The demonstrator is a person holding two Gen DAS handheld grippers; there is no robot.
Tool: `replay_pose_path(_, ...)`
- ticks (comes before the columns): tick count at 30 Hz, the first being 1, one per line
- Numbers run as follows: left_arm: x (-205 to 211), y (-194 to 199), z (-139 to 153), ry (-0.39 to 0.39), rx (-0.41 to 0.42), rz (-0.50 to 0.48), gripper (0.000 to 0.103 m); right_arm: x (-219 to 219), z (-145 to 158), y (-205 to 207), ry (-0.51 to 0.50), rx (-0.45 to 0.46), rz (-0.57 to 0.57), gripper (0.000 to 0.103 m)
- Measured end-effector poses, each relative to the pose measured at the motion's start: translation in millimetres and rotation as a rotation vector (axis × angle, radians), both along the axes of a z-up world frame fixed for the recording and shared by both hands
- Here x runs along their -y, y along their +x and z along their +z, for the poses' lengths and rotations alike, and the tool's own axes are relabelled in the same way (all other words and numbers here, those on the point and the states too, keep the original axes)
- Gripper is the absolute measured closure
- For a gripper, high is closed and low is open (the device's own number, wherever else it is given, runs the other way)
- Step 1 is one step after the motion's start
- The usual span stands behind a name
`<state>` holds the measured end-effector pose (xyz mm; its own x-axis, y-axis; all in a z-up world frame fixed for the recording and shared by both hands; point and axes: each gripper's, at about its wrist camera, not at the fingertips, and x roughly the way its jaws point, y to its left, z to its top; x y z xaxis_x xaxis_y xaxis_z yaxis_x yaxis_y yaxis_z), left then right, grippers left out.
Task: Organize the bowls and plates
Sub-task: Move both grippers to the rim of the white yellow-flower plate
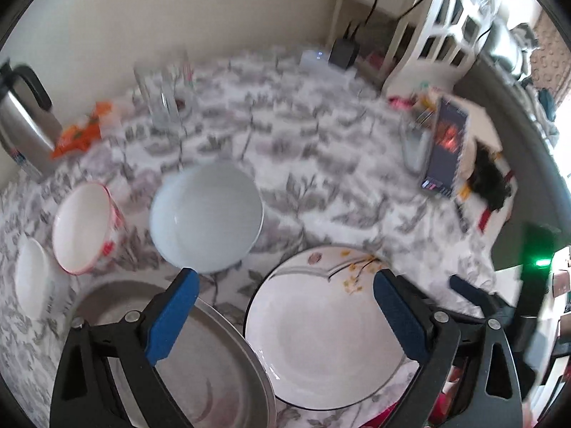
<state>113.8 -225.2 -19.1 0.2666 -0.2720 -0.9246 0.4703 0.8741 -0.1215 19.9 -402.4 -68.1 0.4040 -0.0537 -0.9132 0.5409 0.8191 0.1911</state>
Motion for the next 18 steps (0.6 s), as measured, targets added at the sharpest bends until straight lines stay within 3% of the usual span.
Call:
replay_pose_path(7, -3, 15, -44, 0.051, -0.1, 0.025, 0.014, -2, -11, 0, 0.031, -0.035, 0.001, 0.005)
replay_pose_path(9, -4, 18, -52, 0.053, -0.124, 0.021, 0.027, -5, -13, 0, 0.045, -0.037, 0.006, 0.006)
replay_pose_path(18, 7, 22, -65, 0.111, -0.131, -0.014, 0.034, -12, -23, -2, 0.074, -0.07, 0.007, 0.018)
